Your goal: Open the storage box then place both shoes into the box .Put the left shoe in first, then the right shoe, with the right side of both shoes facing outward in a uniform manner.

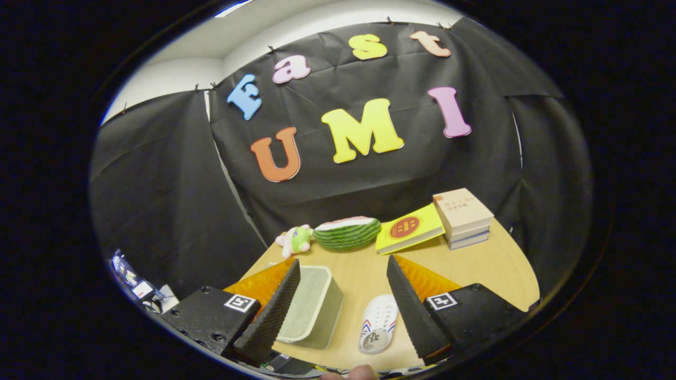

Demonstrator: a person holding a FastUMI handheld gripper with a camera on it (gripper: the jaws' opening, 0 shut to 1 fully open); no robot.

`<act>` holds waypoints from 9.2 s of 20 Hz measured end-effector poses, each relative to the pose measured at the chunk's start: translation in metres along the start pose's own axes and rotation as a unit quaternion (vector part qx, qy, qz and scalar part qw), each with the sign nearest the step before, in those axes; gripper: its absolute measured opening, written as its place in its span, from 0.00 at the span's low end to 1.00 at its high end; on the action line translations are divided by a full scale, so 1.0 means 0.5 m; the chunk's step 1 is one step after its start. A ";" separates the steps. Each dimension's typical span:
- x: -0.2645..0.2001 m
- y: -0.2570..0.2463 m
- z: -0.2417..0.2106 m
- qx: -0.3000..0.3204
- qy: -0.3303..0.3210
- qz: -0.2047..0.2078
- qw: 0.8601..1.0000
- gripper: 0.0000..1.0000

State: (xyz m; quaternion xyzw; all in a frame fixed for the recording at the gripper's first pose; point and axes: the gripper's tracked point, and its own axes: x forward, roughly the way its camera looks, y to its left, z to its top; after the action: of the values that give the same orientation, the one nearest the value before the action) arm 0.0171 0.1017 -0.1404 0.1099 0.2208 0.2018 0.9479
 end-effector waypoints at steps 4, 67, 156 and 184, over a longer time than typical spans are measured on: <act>0.052 0.032 -0.095 0.020 0.064 0.043 0.997 1.00; 0.114 0.170 -0.049 -0.079 0.111 0.059 0.989 0.90; 0.336 0.418 -0.399 0.182 0.454 0.048 0.871 0.52; 0.042 -0.333 -0.174 0.034 0.329 -0.114 0.937 0.94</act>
State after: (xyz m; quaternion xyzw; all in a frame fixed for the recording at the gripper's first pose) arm 0.0494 -0.0276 -0.2739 0.0440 0.5383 0.1097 0.8344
